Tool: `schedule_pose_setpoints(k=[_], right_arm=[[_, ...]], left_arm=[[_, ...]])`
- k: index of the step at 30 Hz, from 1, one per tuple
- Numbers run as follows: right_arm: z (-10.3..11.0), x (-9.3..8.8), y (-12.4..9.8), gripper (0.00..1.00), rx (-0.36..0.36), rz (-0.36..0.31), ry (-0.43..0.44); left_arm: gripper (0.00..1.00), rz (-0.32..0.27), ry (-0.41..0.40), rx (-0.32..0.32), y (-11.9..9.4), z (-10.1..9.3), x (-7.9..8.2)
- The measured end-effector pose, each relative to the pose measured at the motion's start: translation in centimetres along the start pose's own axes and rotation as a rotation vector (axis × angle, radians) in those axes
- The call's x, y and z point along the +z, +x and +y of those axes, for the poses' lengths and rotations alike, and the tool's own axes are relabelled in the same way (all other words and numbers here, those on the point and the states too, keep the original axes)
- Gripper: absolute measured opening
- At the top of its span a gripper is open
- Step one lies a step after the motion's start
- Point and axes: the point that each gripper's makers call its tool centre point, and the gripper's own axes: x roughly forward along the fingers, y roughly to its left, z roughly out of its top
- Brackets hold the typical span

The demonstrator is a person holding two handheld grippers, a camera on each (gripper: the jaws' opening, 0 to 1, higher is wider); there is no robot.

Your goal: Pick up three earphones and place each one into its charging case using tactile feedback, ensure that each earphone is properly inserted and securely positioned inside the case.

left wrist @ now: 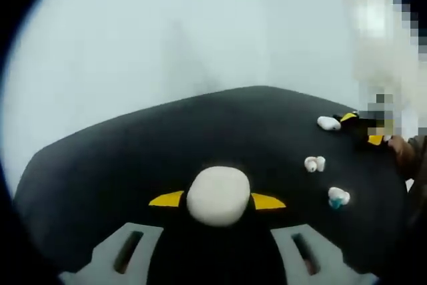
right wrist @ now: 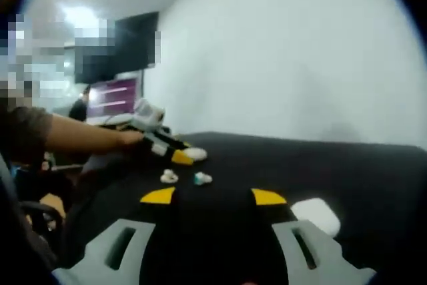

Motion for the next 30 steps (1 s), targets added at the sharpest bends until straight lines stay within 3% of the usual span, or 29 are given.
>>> schedule_pose_setpoints(k=[5, 11, 15, 18, 23, 27, 30], right_arm=[[-0.1, 0.0, 0.0, 0.43, -0.004, 0.000, 0.002], [-0.1, 0.0, 0.0, 0.43, -0.005, 0.001, 0.003], [-0.2, 0.0, 0.0, 0.43, -0.007, 0.000, 0.006], [-0.4, 0.0, 0.0, 0.43, -0.013, -0.002, 0.013], [-0.7, 0.0, -0.1, 0.43, -0.020, -0.005, 0.023], [-0.8, 0.1, -0.2, 0.43, -0.022, -0.011, 0.029], [-0.8, 0.1, -0.2, 0.42, -0.022, -0.017, 0.038]], left_arm=[[0.33, -0.055, 0.051, 0.002, -1.4, -1.3, 1.4], [0.33, -0.160, 0.126, -0.016, -4.0, -3.9, 4.6], [0.33, -0.249, 0.189, -0.076, -6.3, -7.8, 7.2], [0.33, -0.282, 0.232, -0.127, -7.7, -11.1, 7.9], [0.33, -0.319, 0.289, -0.175, -9.2, -15.5, 7.6], [0.33, -0.276, 0.332, -0.211, -9.3, -18.5, 5.3], [0.33, -0.244, 0.344, -0.223, -9.0, -19.7, 3.6]])
